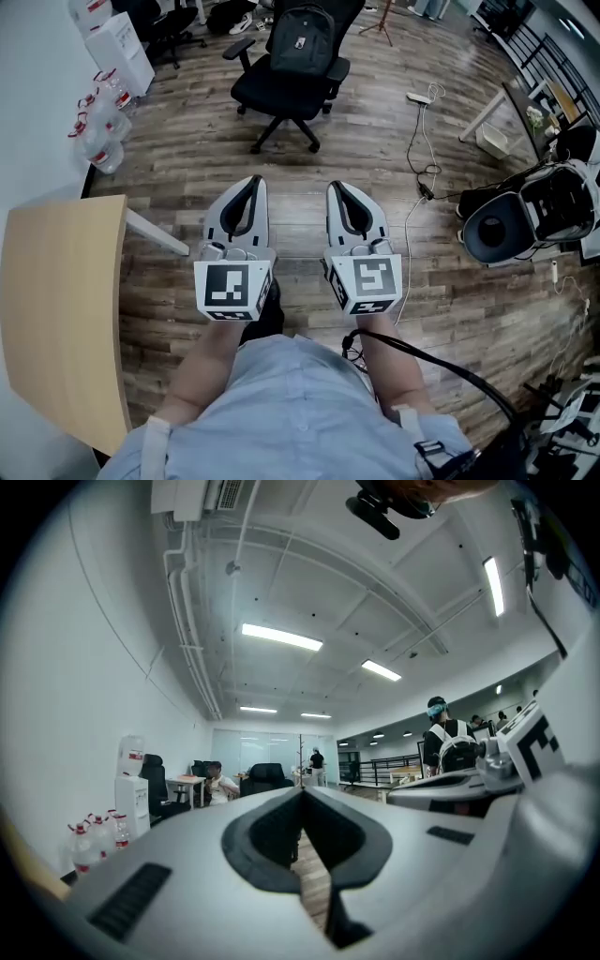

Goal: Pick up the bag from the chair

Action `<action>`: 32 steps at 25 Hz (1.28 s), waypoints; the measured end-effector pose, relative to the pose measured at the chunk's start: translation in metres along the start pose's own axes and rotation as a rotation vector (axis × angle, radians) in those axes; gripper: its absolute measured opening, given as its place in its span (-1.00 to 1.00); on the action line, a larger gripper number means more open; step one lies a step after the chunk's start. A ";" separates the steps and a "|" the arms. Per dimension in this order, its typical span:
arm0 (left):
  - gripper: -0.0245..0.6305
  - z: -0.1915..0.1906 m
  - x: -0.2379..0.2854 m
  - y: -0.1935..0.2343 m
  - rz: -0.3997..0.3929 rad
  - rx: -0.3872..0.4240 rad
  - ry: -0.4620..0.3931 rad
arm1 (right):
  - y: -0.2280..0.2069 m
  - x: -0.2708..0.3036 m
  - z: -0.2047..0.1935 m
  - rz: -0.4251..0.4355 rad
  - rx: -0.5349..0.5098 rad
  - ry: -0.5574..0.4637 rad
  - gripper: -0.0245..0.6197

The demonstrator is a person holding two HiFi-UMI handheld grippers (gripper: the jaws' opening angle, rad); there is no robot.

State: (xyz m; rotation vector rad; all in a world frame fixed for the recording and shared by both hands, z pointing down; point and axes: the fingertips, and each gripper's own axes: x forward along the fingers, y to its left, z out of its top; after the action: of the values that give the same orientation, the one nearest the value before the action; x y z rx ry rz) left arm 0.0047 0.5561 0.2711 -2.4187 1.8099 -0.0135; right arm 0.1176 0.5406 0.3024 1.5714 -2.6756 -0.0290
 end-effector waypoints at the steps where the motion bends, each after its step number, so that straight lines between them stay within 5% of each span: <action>1: -0.92 0.001 0.013 0.010 -0.006 -0.001 -0.008 | -0.002 0.017 0.003 -0.003 -0.008 0.000 -0.91; 13: -0.92 0.027 0.126 0.110 -0.063 0.005 -0.069 | -0.011 0.156 0.052 -0.058 -0.064 -0.031 -0.91; 32: -0.92 -0.024 0.245 0.170 -0.030 0.013 0.017 | -0.062 0.303 0.022 -0.022 -0.024 0.021 -0.91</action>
State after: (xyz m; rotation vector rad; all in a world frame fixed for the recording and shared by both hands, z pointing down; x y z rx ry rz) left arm -0.0901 0.2722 0.2616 -2.4441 1.7743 -0.0481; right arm 0.0232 0.2456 0.2852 1.5854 -2.6322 -0.0456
